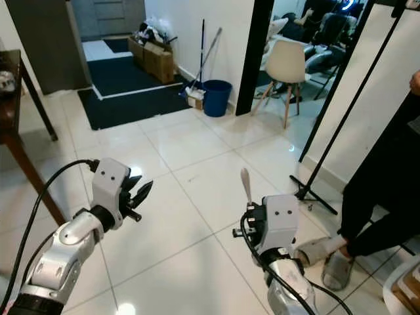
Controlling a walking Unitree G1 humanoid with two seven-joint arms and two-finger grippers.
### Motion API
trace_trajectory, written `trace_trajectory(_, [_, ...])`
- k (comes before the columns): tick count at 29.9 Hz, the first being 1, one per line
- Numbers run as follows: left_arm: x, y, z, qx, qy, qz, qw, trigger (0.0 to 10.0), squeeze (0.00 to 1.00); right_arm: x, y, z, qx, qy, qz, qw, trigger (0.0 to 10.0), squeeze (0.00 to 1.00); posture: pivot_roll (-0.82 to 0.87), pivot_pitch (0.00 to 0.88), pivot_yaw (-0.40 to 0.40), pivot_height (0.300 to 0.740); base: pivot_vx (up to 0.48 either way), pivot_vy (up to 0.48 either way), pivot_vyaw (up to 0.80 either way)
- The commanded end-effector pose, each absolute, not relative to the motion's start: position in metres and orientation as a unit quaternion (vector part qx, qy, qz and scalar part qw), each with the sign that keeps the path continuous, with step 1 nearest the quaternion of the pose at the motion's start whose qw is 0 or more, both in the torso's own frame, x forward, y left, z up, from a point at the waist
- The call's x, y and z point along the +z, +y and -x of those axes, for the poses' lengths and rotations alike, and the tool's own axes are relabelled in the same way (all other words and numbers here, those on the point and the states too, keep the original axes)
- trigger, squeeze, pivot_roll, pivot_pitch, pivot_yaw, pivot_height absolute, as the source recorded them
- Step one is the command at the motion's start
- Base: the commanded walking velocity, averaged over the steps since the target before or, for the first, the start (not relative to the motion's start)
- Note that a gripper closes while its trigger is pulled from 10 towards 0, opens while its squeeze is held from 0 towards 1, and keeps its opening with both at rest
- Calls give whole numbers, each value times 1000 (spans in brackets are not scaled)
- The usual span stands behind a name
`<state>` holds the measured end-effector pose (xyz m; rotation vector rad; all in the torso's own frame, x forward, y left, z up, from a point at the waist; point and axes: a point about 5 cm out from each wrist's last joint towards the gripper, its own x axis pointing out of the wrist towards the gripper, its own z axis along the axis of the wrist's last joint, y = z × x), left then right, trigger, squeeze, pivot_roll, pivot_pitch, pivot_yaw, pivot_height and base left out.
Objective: Setting the table
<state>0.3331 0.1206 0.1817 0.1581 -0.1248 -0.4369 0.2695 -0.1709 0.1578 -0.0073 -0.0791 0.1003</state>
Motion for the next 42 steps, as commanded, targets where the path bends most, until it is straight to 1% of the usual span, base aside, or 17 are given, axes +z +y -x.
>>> trace_trajectory(1, [176,122,-333,-216,-51,-78,972,10000,0,158,-169,-269,52,-42,0,998,10000,0,-66,70,94,740,480,0,0])
trace_trajectory(34, [177,116,-335,-227,-58,-75,969,10000,0,157,-171,-270,48,-40,0,998,10000,0,-71,72,97,740,480,0,0])
trace_trajectory(42, [177,116,-335,-230,-58,-76,969,10000,0,157,-171,-270,46,-40,-3,998,10000,0,-72,72,101,740,480,0,-546])
